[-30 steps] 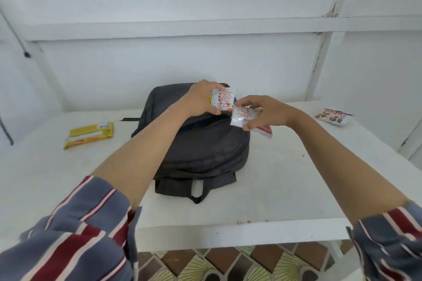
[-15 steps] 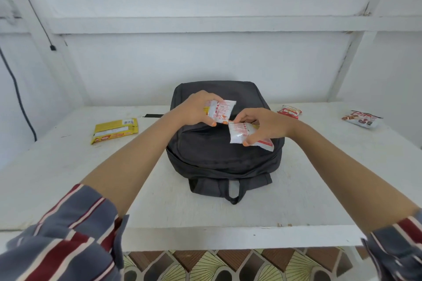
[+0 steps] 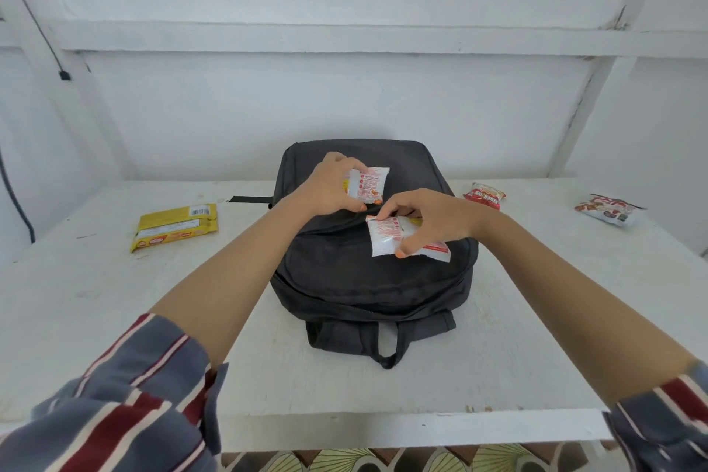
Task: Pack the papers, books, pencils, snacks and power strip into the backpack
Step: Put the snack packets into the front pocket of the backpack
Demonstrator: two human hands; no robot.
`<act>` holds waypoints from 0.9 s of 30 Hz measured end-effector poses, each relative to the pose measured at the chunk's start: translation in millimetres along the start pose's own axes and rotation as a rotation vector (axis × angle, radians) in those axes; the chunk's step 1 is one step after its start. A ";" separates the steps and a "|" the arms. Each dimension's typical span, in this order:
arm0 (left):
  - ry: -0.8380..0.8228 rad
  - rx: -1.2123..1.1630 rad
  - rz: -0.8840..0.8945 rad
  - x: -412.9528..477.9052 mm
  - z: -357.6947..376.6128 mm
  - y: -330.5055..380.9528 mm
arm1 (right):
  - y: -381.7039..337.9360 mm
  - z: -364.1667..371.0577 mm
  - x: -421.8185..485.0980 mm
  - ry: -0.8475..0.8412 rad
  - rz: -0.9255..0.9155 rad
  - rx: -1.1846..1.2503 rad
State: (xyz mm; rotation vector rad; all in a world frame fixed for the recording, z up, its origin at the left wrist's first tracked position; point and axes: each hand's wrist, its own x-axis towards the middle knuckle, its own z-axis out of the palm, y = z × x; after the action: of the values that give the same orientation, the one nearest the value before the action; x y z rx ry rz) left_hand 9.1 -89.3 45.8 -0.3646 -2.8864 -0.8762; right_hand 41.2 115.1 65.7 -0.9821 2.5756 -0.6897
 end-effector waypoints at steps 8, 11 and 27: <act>0.147 -0.073 0.274 -24.2 -4.0 -6.4 | -7.3 8.5 4.8 0.028 0.016 -0.027; -0.020 -0.024 0.289 -34.1 -6.2 -9.0 | -11.5 13.9 6.4 0.029 0.017 -0.077; -0.135 0.147 0.390 -30.0 -20.0 -14.7 | -22.5 31.9 11.3 0.072 -0.001 -0.297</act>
State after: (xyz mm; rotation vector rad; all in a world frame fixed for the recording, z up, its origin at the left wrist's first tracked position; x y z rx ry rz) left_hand 34.9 -118.3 49.5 -0.9613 -2.8215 -0.5906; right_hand 59.0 82.3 49.7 -1.0613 2.7960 -0.3533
